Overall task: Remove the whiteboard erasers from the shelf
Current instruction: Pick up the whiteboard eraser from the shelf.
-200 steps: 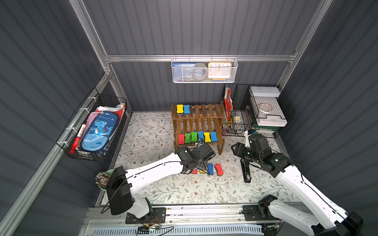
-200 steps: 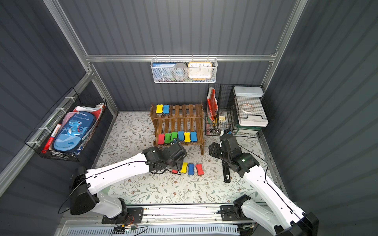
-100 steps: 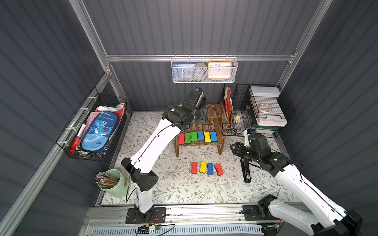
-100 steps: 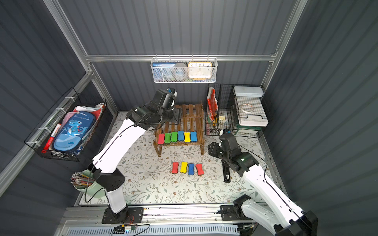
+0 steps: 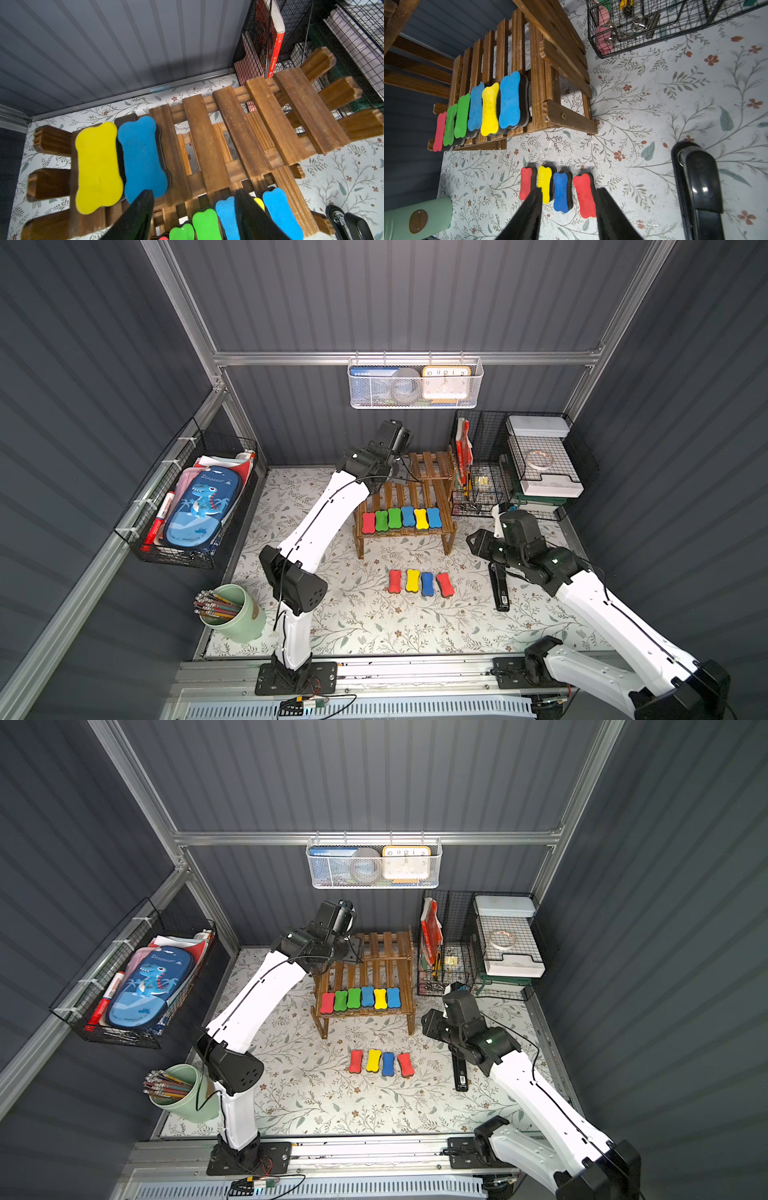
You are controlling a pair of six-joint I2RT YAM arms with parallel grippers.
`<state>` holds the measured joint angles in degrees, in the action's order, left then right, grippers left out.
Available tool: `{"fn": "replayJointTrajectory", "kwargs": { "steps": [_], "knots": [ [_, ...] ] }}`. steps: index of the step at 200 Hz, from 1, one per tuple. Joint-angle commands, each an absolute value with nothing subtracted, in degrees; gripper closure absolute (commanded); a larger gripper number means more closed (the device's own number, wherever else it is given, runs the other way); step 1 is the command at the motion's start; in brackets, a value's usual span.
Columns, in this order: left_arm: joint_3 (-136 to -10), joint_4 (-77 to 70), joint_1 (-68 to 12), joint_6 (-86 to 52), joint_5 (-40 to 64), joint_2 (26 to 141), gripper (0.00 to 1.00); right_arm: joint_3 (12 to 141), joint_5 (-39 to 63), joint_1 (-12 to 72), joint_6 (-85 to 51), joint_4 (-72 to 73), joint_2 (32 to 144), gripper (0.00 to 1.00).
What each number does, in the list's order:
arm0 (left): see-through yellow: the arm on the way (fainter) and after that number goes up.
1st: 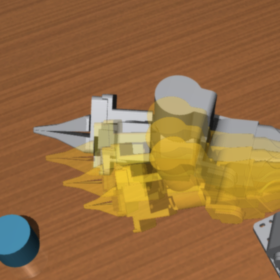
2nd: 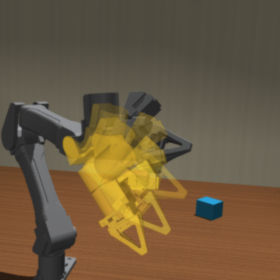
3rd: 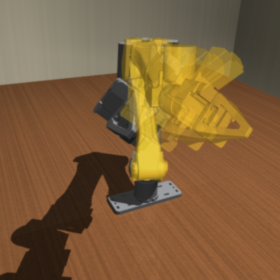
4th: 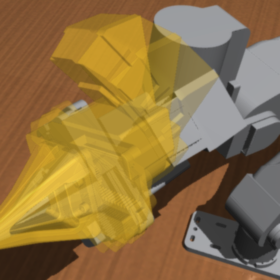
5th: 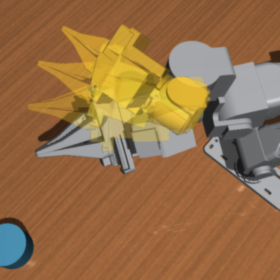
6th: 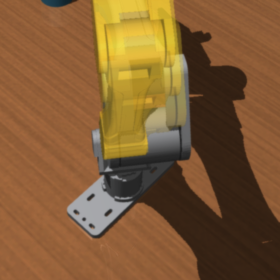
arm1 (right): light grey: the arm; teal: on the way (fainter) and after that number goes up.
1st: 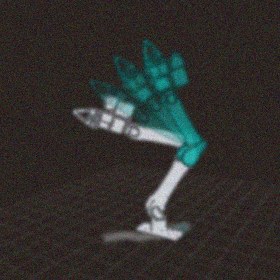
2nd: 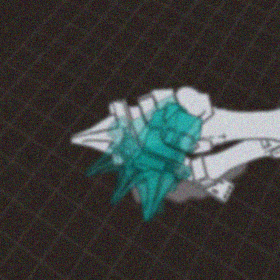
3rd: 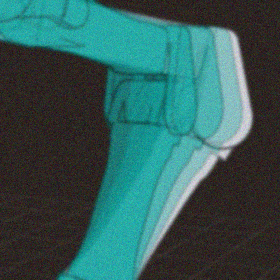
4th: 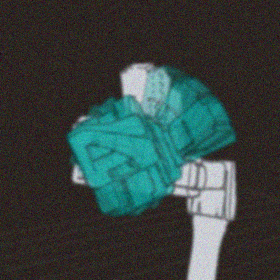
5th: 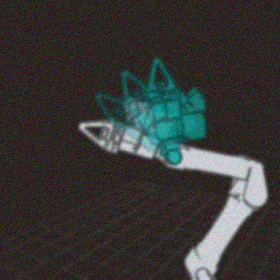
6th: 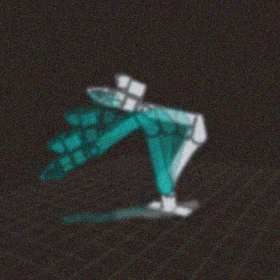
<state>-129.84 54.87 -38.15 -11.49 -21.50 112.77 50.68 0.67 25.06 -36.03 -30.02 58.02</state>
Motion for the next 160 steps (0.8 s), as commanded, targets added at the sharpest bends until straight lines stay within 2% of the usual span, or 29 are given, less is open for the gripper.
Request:
{"fn": "replayJointTrajectory", "kwargs": {
  "steps": [1,36,160],
  "knots": [
    [-129.41,51.87,-38.23,-10.02,-24.67,111.02,0.35,52.12,0.41,24.86,-35.57,-29.25,58.53,0.54],
    [-129.80,51.94,-37.70,-10.99,-29.12,111.76,0.37,52.12,0.26,24.87,-35.51,-29.10,59.08,0.54],
    [-131.89,53.70,-36.30,-12.04,-30.53,115.78,0.38,52.03,-0.07,24.69,-35.32,-28.73,60.03,0.54]
  ]
}}
